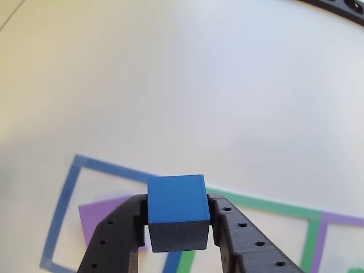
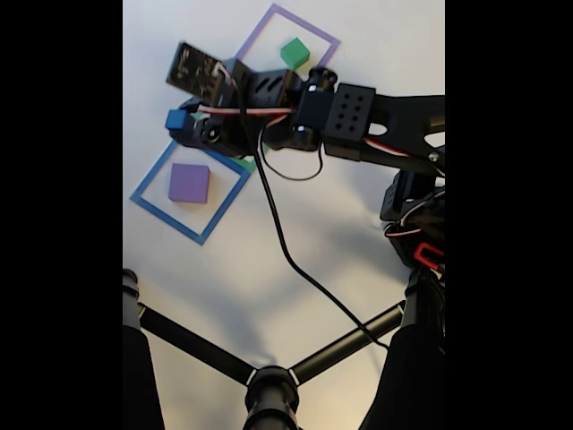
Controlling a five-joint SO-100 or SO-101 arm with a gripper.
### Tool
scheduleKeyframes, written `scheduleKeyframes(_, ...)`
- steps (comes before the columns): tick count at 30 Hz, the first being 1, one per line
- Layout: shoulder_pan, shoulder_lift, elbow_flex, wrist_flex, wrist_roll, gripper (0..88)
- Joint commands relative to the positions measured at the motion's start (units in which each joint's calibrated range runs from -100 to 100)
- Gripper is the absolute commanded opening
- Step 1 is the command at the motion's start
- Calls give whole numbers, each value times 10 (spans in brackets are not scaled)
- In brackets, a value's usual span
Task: Tower of hanoi
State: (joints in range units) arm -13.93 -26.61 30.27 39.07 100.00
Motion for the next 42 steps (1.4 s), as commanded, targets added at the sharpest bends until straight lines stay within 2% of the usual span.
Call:
scheduleKeyframes(1, 48, -20, -239, 263, 0, 9)
scheduleKeyframes(7, 110, 22, -508, 517, 0, 8)
scheduleKeyframes(12, 161, 12, -603, 600, -18, 9)
scheduleKeyframes(15, 198, -1, -618, 607, -55, 12)
scheduleKeyframes(23, 290, -26, -606, 607, -66, 12)
scheduleKeyframes(26, 328, -37, -586, 607, -48, 12)
scheduleKeyframes(29, 369, -54, -554, 607, -4, 12)
scheduleKeyframes(33, 425, -95, -460, 578, 0, 11)
scheduleKeyframes(35, 442, -131, -369, 528, 0, 11)
scheduleKeyframes(42, 471, -244, 11, 212, 0, 11)
